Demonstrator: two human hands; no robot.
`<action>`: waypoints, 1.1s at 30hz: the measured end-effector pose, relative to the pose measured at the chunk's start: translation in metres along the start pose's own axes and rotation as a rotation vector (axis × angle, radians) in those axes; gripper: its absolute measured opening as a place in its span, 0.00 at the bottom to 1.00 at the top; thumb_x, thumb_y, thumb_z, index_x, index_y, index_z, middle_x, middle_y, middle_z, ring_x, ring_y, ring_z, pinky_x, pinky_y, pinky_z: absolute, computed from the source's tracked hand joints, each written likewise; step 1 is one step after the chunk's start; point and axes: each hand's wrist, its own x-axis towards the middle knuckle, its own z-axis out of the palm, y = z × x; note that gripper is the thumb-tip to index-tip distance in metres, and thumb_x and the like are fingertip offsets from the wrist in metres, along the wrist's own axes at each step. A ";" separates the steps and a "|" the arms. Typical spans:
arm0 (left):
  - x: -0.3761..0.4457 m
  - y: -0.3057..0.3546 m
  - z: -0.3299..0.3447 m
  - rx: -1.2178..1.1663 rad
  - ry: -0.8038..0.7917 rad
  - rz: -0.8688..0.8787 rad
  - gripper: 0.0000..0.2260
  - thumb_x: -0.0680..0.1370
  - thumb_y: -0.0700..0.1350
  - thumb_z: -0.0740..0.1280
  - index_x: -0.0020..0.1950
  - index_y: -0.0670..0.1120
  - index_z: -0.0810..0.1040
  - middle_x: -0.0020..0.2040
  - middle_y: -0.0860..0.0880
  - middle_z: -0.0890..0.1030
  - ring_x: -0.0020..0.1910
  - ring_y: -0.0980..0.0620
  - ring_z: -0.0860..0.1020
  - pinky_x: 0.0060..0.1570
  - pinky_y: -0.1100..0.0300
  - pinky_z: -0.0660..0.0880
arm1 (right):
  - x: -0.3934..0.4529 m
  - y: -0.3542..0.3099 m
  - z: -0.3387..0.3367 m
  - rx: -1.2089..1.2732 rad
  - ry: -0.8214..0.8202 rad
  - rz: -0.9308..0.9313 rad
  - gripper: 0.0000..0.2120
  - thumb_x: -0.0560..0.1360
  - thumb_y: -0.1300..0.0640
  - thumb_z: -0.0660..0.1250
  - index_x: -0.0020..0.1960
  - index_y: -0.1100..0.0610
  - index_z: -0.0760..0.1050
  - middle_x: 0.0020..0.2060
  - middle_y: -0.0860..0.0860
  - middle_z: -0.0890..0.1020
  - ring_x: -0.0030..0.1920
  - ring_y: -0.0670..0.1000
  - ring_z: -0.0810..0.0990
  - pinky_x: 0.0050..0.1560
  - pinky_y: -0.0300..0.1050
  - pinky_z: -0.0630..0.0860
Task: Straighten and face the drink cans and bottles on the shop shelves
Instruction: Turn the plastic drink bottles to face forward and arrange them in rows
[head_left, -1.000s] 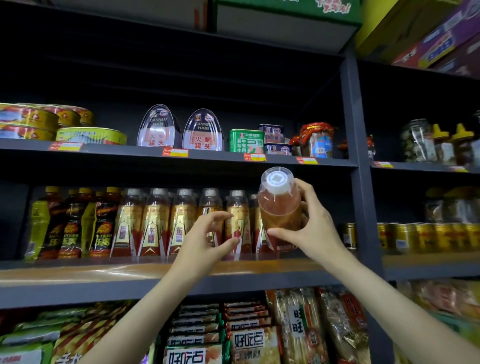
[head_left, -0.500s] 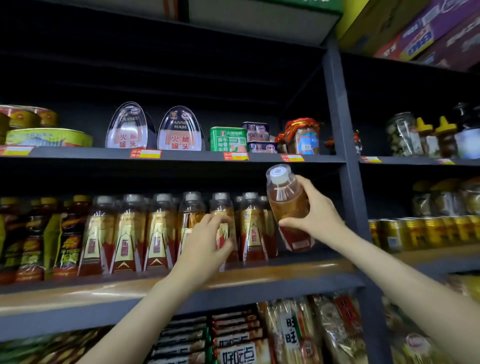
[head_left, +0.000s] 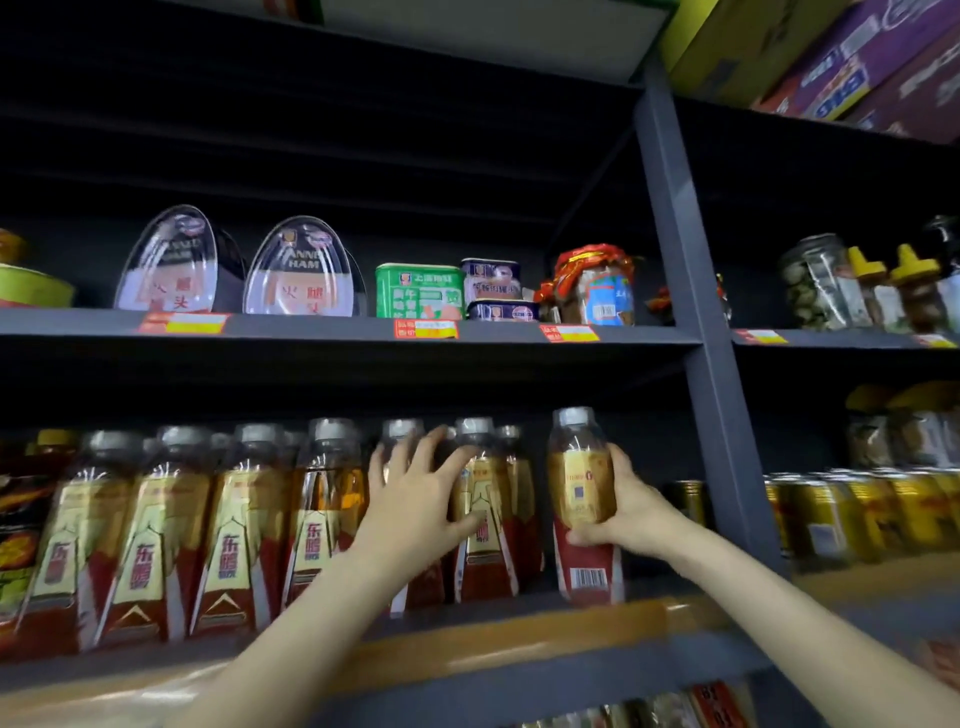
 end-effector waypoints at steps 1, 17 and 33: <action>0.002 -0.001 0.005 0.069 -0.005 0.011 0.32 0.75 0.62 0.61 0.75 0.61 0.49 0.77 0.49 0.45 0.75 0.43 0.39 0.70 0.43 0.36 | 0.000 0.002 -0.003 -0.004 -0.041 0.006 0.59 0.63 0.57 0.79 0.77 0.48 0.39 0.67 0.53 0.70 0.66 0.53 0.70 0.65 0.53 0.70; 0.003 -0.011 0.031 0.166 -0.050 -0.039 0.42 0.71 0.66 0.63 0.73 0.63 0.35 0.76 0.49 0.36 0.70 0.42 0.27 0.71 0.38 0.45 | 0.087 0.026 0.024 -0.248 0.041 0.282 0.56 0.67 0.57 0.76 0.77 0.56 0.37 0.71 0.61 0.65 0.66 0.61 0.71 0.57 0.55 0.76; 0.002 -0.009 0.029 0.167 -0.060 -0.036 0.41 0.73 0.65 0.62 0.73 0.62 0.35 0.77 0.49 0.37 0.65 0.44 0.24 0.71 0.39 0.45 | 0.091 0.045 0.029 -0.265 0.032 0.288 0.51 0.66 0.54 0.77 0.76 0.58 0.48 0.71 0.59 0.65 0.69 0.60 0.67 0.65 0.54 0.71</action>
